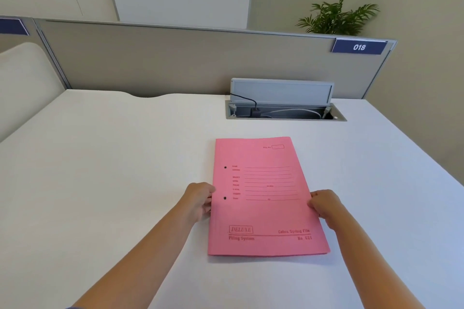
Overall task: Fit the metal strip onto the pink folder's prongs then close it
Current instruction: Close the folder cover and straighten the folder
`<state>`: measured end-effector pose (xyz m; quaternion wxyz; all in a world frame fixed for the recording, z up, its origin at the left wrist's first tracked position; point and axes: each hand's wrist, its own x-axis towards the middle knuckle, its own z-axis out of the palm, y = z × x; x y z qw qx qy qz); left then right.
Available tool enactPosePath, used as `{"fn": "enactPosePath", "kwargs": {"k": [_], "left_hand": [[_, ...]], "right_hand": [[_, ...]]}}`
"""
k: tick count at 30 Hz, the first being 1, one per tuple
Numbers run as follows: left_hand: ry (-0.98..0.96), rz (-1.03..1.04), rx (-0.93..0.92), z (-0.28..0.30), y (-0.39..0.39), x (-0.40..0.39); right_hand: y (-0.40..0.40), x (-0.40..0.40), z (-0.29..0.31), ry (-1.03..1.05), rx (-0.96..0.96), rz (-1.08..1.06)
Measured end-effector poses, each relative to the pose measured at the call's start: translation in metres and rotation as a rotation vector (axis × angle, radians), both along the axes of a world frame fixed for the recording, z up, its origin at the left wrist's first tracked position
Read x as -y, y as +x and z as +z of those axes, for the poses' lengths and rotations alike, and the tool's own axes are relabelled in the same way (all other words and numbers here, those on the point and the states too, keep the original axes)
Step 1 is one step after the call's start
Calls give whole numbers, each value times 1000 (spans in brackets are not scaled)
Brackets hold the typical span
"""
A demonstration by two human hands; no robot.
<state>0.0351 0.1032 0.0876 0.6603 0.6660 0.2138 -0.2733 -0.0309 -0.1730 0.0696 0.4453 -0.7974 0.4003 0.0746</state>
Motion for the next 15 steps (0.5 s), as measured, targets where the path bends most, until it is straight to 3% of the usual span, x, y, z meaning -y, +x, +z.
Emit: {"fn": "enactPosePath", "kwargs": {"k": [7, 15], "left_hand": [[-30, 85, 77, 21, 33, -19], [-32, 197, 144, 41, 95, -39]], "right_hand": [[38, -15, 25, 32, 121, 27], [126, -36, 35, -45, 112, 120]]}}
